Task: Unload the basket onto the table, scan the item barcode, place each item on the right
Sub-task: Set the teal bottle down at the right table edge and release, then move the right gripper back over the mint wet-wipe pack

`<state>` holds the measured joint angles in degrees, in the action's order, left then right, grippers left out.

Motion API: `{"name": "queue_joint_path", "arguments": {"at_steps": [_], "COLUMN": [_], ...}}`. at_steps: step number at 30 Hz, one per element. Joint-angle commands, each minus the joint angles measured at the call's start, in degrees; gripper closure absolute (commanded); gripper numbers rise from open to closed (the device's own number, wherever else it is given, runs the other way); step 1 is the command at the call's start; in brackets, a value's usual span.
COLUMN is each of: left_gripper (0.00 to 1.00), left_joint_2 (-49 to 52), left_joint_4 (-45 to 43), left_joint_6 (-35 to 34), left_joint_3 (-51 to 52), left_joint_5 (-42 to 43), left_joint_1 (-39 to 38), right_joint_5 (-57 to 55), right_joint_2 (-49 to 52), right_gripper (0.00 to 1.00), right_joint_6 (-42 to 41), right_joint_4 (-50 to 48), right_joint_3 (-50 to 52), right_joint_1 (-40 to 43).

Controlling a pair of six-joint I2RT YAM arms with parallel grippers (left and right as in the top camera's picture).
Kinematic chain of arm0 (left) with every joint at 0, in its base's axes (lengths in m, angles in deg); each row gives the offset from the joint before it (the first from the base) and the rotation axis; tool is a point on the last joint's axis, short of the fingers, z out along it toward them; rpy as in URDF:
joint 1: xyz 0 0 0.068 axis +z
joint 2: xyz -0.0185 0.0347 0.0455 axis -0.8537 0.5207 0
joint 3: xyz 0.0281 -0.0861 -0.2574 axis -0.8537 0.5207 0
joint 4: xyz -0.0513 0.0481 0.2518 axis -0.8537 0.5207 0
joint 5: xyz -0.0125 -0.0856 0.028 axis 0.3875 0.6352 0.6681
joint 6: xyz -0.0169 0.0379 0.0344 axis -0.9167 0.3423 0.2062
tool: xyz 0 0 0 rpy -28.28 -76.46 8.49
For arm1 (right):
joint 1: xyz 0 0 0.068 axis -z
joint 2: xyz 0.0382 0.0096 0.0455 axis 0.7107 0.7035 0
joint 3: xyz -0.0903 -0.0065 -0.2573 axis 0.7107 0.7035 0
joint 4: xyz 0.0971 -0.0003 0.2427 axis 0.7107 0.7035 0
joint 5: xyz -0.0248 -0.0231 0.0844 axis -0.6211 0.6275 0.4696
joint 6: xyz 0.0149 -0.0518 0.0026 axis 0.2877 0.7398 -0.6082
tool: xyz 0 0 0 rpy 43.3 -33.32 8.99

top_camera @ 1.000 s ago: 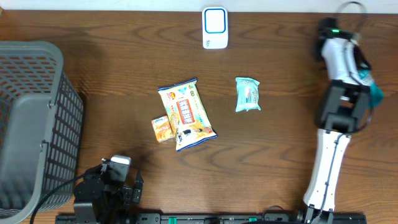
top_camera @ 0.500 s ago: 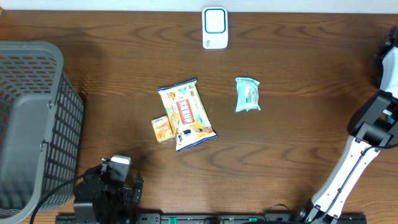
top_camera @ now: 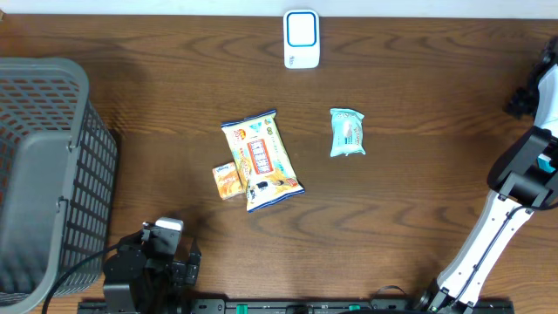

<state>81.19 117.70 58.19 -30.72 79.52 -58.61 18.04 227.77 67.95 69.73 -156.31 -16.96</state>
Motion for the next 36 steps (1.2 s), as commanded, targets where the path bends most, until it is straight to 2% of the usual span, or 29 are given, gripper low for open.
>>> {"name": "queue_joint_path", "arguments": {"at_steps": [1, 3, 7, 11, 18, 25, 27, 29, 31, 33, 36], "left_gripper": [0.02, 0.02, 0.02, 0.02, 0.02, 0.02, 0.02, 0.02, 0.02, 0.02, 0.02], "left_joint_2": [0.0, 0.0, 0.0, 0.0, 0.0, 0.0, 0.0, 0.0, 0.0, 0.0, 0.0], "left_joint_4": [0.1, 0.1, 0.1, 0.1, 0.1, 0.1, 0.1, 0.1, 0.1, 0.1, 0.1], "left_joint_6": [-0.7, -0.7, -0.7, -0.7, -0.7, -0.7, -0.7, -0.7, -0.7, -0.7, -0.7], "left_joint_3": [0.1, 0.1, 0.1, 0.1, 0.1, 0.1, 0.1, 0.1, 0.1, 0.1, 0.1], "left_joint_5": [-0.3, -0.3, -0.3, -0.3, -0.3, -0.3, -0.3, -0.3, -0.3, -0.3, -0.3], "left_joint_1": [0.3, 0.3, 0.3, 0.3, 0.3, 0.3, 0.3, 0.3, 0.3, 0.3, 0.3], "right_joint_5": [11.6, 18.3, 38.8, 50.3, 44.5, 42.8, 42.9, 42.8, 42.1, 39.5, 36.2], "right_joint_2": [-10.1, -13.7, -21.0, -26.7, -33.7, -34.1, -34.1, -34.1, -34.1, -34.1, -34.1], "right_gripper": [0.01, 0.01, 0.01, 0.01, 0.01, 0.01, 0.05, 0.15, 0.38, 0.73, 0.96], "right_joint_6": [-2.8, -4.9, -6.3, -6.3, -6.3, -3.3, -1.9, -1.2, -0.7, -0.7, -0.7], "right_joint_4": [1.7, 3.6, 7.0, 9.7, 18.2, 29.1, 29.1, 29.1, 29.1, 29.1, 29.1], "right_joint_3": [0.0, 0.0, 0.0, 0.0, 0.0, 0.1, 0.3, 0.3, 0.3, 0.6, 2.0], "right_joint_1": [-2.7, -3.7, -6.6, -10.6, -19.8, -28.0, -30.4, -32.7, -34.7, -37.0, -40.1]}}
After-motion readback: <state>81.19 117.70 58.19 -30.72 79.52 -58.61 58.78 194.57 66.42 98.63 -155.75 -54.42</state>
